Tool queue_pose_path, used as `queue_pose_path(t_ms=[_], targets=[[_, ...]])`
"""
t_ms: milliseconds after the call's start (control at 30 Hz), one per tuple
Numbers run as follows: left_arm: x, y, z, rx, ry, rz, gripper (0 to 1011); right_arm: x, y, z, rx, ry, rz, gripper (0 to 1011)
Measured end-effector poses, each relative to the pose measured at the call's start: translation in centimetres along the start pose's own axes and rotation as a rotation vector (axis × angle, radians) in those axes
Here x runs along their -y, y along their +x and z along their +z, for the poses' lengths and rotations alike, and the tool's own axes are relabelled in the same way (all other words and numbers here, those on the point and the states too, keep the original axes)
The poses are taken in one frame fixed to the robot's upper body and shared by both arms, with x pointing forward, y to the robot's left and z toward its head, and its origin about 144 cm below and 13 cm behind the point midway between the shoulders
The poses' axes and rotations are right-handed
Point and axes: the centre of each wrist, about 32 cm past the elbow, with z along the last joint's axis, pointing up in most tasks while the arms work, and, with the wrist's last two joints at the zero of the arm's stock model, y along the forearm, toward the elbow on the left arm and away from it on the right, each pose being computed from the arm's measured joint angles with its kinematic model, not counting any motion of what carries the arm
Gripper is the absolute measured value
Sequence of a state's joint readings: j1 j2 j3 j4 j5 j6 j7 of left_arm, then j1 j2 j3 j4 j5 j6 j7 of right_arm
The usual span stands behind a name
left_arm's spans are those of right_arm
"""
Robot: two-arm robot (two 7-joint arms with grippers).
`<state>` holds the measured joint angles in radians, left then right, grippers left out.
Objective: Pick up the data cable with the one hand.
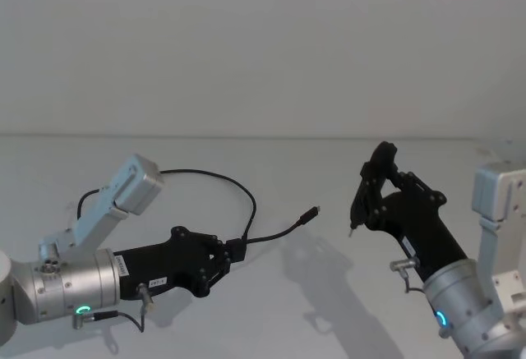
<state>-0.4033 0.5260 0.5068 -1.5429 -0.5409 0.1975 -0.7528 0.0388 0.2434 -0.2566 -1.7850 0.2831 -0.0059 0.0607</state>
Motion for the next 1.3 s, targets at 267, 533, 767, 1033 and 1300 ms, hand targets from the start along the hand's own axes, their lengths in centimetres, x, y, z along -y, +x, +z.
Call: queue_pose_path(t_ms=[267, 533, 767, 1033, 1300], targets=[[-0.1, 0.0, 0.0, -0.001, 0.000, -0.004, 47, -1.1, -0.8, 0.2, -0.021, 0.017, -0.014, 279], [-0.1, -0.1, 0.0, -0.001, 0.001, -0.006, 47, -2.1, -1.3, 0.4, -0.042, 0.018, -0.035, 279], [-0.1, -0.1, 0.1, -0.001, 0.001, -0.007, 47, -2.5, -1.4, 0.7, -0.056, 0.010, -0.040, 279], [-0.2, -0.1, 0.1, -0.001, 0.001, -0.008, 47, -2.7, -1.6, 1.3, -0.079, 0.000, -0.030, 279], [-0.2, -0.1, 0.1, -0.001, 0.001, -0.008, 47, -2.6, -1.7, 1.8, -0.099, -0.005, -0.014, 279]])
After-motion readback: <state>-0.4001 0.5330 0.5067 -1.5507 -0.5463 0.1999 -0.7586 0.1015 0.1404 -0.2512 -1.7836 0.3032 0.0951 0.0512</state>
